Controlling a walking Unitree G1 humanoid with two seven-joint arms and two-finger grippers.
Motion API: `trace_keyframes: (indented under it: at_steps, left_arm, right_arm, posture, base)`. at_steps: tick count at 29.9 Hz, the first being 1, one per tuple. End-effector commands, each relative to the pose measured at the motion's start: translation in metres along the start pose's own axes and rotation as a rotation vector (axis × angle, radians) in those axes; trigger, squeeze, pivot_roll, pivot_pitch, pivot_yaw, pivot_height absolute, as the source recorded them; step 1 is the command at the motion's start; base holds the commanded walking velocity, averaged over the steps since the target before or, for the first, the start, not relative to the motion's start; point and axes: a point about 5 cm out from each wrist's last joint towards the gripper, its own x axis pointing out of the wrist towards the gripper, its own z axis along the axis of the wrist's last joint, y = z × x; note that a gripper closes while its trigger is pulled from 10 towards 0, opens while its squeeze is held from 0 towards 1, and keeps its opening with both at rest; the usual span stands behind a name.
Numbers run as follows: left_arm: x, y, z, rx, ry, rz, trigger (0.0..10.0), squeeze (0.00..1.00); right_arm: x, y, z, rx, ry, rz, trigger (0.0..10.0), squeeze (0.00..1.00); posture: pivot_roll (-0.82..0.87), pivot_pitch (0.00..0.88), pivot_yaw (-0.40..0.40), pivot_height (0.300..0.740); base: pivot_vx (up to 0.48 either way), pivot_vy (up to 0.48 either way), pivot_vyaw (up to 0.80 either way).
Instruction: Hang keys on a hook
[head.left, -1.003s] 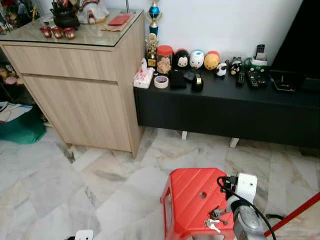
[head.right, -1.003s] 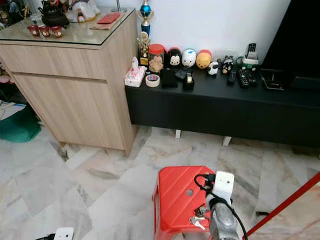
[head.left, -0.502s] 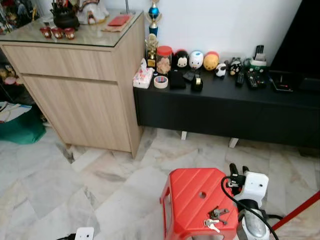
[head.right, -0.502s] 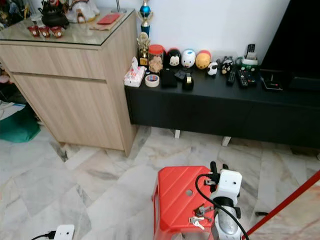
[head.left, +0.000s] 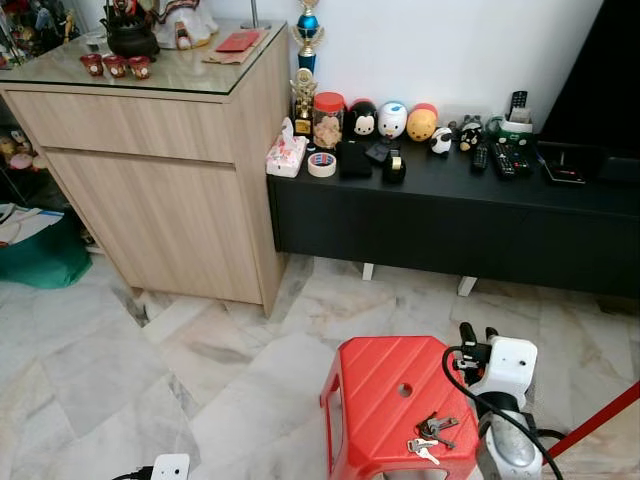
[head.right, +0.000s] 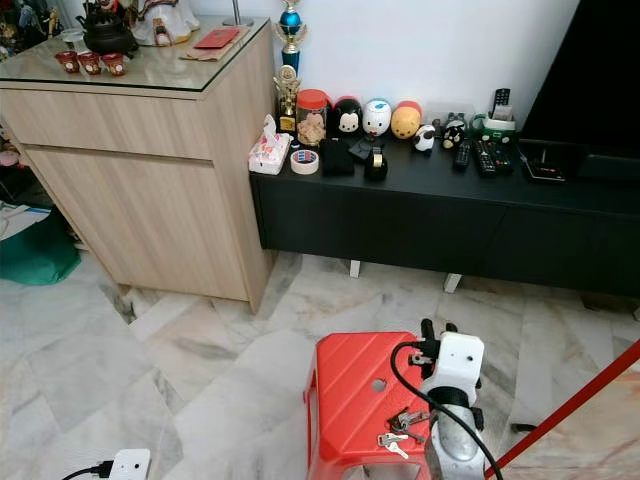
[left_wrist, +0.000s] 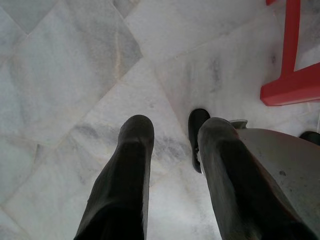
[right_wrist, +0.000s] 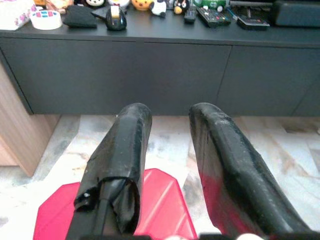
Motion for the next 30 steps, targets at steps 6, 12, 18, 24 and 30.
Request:
trace_keyframes:
  at_steps: [6,12,18,24,30]
  left_arm:
    - [-0.002,0.004,-0.007,0.007,0.027,0.007,10.0,0.0]
    - [-0.002,0.007,-0.004,0.018,0.005,0.023,10.0,0.0]
    - [0.002,0.013,0.03,0.005,-0.167,0.064,10.0,0.0]
    - [0.0,0.019,0.094,-0.004,-0.451,0.045,10.0,0.0]
    - [-0.02,0.016,0.138,-0.004,-0.747,0.015,10.0,0.0]
  right_arm:
    - [0.004,0.004,0.004,0.005,0.011,-0.001,10.0,0.0]
    - [0.005,0.009,0.004,0.011,0.019,0.016,10.0,0.0]
    - [0.007,0.012,0.005,0.023,0.023,0.041,10.0,0.0]
    - [0.008,0.014,0.007,0.028,0.021,0.056,10.0,0.0]
    - [0.009,0.013,0.007,0.028,0.023,0.064,10.0,0.0]
  posture:
    - [0.05,0.0,-0.023,0.74]
    - [0.05,0.0,-0.022,0.74]
    - [0.06,0.0,-0.025,0.74]
    - [0.05,0.0,-0.026,0.74]
    - [0.05,0.0,-0.029,0.74]
  base:
    - [0.0,0.0,0.0]
    - [0.0,0.0,0.0]
    - [0.0,0.0,0.0]
    - [0.0,0.0,0.0]
    - [0.0,0.0,0.0]
